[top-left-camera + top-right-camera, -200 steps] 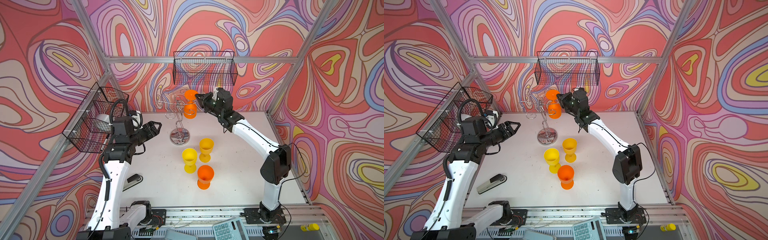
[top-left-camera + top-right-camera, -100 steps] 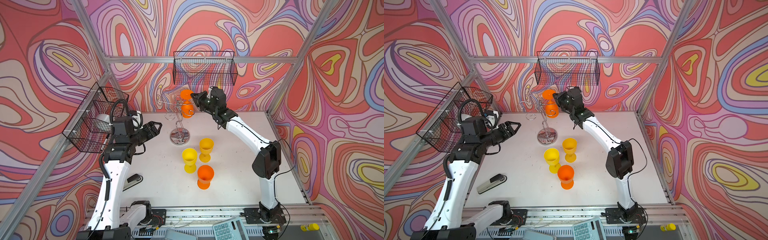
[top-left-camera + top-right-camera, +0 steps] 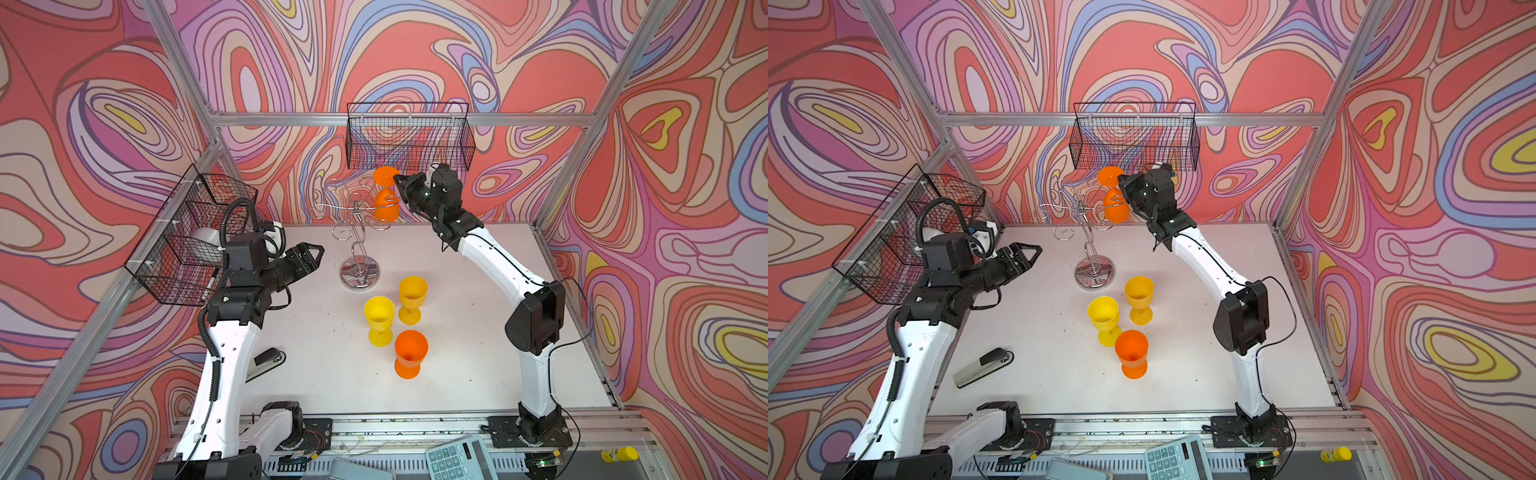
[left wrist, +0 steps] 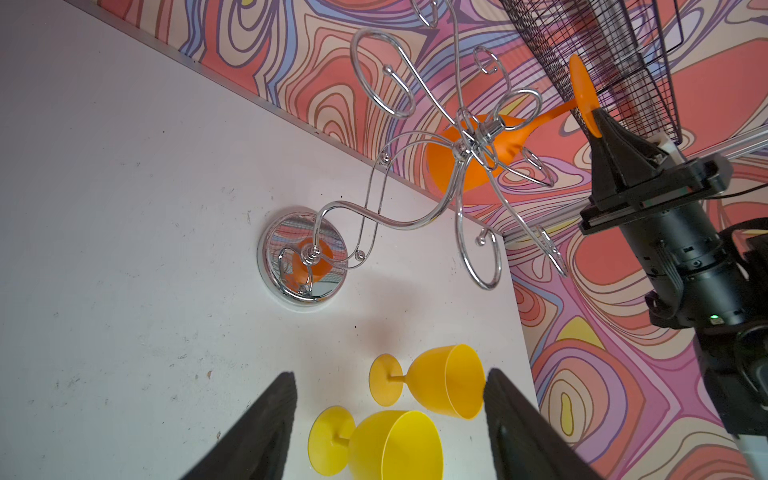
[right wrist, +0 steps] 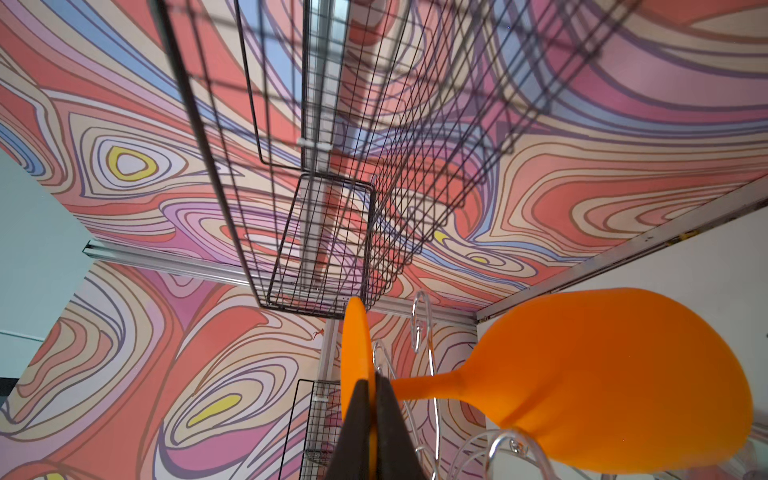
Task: Take the wine glass off the wine glass rack
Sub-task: 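Lift the orange glass up and away from the rack with the right gripper, then carry the orange glass toward the wall with the right while the left reaches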
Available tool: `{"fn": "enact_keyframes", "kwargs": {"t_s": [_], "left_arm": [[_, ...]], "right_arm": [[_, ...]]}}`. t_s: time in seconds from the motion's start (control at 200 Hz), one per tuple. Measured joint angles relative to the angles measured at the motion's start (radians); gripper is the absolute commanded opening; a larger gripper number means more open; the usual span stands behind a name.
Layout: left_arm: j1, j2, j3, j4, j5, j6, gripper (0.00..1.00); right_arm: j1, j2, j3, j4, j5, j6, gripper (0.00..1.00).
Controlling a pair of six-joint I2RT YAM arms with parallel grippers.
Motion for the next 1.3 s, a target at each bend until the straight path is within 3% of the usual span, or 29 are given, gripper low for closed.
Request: {"fn": "enact_keyframes", "kwargs": {"t_s": [0.416,0.982,1.302], "left_arm": [[-0.005,0.0,0.001,-0.004,-0.001,0.001,0.72],[-0.011,-0.044,0.002,-0.05,-0.005,0.014,0.76],[-0.211,-0.22,-0.101,-0.029,-0.009,-0.101,0.82]], "right_arm": [[-0.045,-0.053,-0.177,0.029,0.031,-0.025,0.0],[-0.179,-0.381,-0.48,0.089,0.064,-0.021,0.0],[-0.288,-0.534,-0.696,0.1,-0.05,0.09,0.0]]}}
